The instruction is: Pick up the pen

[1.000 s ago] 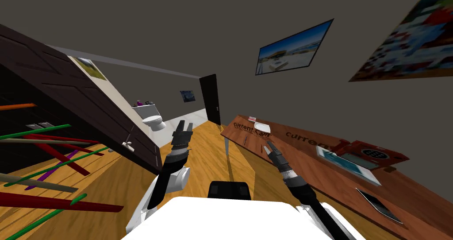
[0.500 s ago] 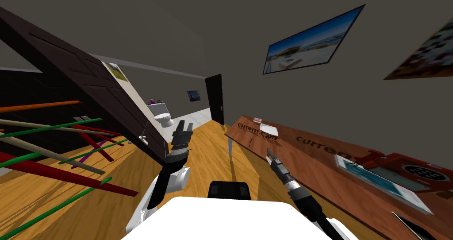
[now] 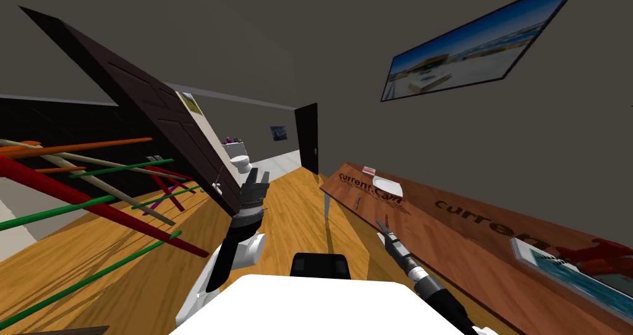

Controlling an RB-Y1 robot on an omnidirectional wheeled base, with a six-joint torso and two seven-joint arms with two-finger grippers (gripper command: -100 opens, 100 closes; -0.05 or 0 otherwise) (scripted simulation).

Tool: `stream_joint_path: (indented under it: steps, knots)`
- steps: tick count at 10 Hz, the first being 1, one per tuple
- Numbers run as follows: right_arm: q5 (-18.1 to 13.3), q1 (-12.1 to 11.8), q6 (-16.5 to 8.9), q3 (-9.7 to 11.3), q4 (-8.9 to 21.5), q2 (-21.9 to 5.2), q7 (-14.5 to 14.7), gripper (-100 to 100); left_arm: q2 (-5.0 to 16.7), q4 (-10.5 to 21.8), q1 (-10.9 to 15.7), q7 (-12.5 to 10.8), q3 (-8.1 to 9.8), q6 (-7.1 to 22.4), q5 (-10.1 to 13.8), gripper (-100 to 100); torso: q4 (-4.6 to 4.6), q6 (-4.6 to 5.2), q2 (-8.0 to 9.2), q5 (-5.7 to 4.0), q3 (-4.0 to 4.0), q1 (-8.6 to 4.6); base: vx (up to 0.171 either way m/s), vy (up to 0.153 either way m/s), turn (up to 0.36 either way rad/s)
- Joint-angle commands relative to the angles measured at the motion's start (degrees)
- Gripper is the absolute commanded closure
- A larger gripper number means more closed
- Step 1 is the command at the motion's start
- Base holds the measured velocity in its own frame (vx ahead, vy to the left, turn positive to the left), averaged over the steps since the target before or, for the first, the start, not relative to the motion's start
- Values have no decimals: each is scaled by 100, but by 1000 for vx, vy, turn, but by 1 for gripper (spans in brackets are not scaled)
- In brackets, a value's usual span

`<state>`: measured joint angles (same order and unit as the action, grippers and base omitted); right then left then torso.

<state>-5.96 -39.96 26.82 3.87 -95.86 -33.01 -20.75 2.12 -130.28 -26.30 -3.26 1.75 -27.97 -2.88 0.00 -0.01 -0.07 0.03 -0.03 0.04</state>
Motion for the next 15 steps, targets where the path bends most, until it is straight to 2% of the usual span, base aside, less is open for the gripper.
stream_joint_path:
  steps: [1, 2, 4, 5, 7, 8, 9, 12, 13, 14, 15]
  knots:
    - [-64, -49, 15, 60, 286, -40, -58, -100, 0, 0, 0, 0, 0, 0, 0, 0, 0, 0, 0, 0, 0, 0, 41, 28, 158]
    - [-171, -152, -15, 157, 436, -201, -206, -100, 0, 0, -1, 0, 1, 0, 0, 0, -1, 6, 0, 0, -1, 0, 64, 41, 241]
    - [-171, -152, -15, 157, 639, -201, -206, -100, 0, 0, -1, 0, 1, 0, 0, 0, -2, 5, -6, 1, -4, 1, 37, 21, 82]
    - [-280, -258, -44, 253, 814, -359, -355, -100, 0, 0, -1, 0, 1, 0, 0, 0, 0, 8, 4, 0, 1, -4, 42, 34, 274]
    - [-280, -258, -44, 253, 957, -359, -355, -100, 0, 0, -1, 0, 1, 0, 0, 0, -1, 6, -2, 0, -2, -2, 34, 12, 74]
    - [-388, -368, -70, 347, 1178, -512, -504, -100, 0, 0, -1, 0, 1, 0, 0, 0, 0, 8, 5, -2, 2, -6, 41, 29, 293]
    - [-388, -368, -70, 347, 1324, -512, -504, -100, 0, 0, 0, 0, 0, 0, 0, 0, 0, 1, 0, 0, 0, 0, 51, 21, 151]
    - [-604, -604, -115, 529, 1785, -801, -798, -100, 0, 0, -2, 0, 1, 0, 0, 0, -2, 6, -8, 0, -5, -1, 69, 25, 217]
    - [-604, -604, -115, 529, 1974, -801, -798, -100, 0, 0, -1, 0, 1, 0, 0, 0, -3, 3, -11, 2, -7, 0, 59, 19, 141]
    - [-710, -728, -135, 613, 2254, -938, -941, -100, 0, 0, -2, 0, 1, 0, 0, 0, -2, 8, -7, 0, -5, -1, 66, 27, 271]
    - [-710, -728, -135, 613, 2282, -938, -941, -100, 0, 0, -1, 0, 1, 0, 0, 0, -2, 3, -9, 2, -6, 1, 59, 12, 121]
